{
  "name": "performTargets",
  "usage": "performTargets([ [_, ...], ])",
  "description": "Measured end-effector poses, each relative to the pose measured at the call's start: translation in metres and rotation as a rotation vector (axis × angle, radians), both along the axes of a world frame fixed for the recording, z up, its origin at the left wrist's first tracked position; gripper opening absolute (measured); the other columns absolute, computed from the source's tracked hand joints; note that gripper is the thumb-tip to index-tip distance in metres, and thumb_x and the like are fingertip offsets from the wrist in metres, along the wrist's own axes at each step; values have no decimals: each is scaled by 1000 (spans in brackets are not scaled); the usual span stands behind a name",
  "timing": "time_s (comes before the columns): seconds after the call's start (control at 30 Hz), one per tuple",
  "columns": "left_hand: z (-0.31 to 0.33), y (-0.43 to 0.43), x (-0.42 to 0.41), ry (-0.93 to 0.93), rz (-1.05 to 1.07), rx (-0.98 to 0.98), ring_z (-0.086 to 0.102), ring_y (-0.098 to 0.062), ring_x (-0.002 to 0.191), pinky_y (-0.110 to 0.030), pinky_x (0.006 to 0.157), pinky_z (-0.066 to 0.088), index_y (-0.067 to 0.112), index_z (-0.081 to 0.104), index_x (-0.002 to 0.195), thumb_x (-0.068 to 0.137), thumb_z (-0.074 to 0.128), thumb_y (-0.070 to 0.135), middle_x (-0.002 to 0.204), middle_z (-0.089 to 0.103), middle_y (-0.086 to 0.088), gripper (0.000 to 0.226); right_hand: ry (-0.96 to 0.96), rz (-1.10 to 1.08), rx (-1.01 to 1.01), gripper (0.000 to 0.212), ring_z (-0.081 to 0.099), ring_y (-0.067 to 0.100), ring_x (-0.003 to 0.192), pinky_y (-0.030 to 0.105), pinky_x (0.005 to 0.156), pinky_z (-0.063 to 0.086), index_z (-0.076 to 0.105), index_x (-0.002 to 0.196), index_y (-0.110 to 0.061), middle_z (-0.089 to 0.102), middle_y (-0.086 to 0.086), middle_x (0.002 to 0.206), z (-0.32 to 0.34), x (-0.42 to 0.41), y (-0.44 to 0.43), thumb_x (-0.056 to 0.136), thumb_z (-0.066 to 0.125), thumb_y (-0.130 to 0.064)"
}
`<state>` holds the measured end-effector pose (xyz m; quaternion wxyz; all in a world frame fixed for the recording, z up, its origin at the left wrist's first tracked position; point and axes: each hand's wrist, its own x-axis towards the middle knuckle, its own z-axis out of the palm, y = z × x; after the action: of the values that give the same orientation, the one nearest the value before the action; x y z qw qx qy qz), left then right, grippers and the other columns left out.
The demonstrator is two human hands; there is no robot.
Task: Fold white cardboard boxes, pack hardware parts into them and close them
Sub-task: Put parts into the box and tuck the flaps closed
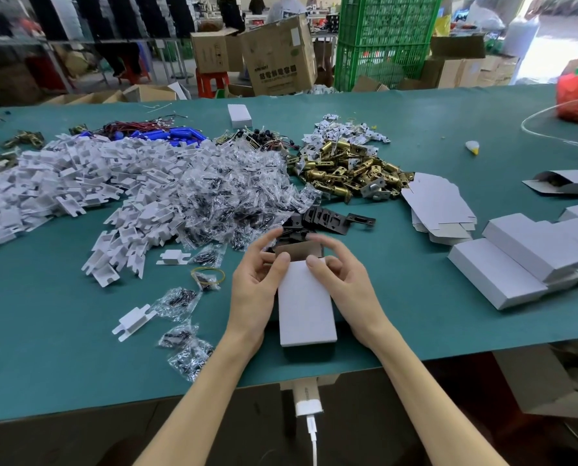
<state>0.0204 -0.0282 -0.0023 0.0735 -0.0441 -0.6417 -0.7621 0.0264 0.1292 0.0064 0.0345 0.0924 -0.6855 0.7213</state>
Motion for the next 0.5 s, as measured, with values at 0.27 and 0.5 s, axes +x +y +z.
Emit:
performTargets([
  [0.27, 4, 3, 4, -38, 27, -68, 54, -16, 71, -33, 63, 43, 3, 71, 92, 90, 70, 43, 77, 65, -4, 40, -11, -24, 87, 14, 61, 18, 71, 35, 61, 46, 66, 97, -16, 68, 13, 81, -2, 0, 1, 99, 67, -29],
  [0.5, 2, 3, 2, -47, 37, -99, 54, -20, 76, -40, 69, 44, 8, 70, 88, 99, 69, 20, 81, 66, -6, 16, -3, -35, 127, 14, 57, 18, 70, 38, 62, 41, 70, 95, -19, 69, 17, 84, -3, -1, -1, 98, 68, -33],
])
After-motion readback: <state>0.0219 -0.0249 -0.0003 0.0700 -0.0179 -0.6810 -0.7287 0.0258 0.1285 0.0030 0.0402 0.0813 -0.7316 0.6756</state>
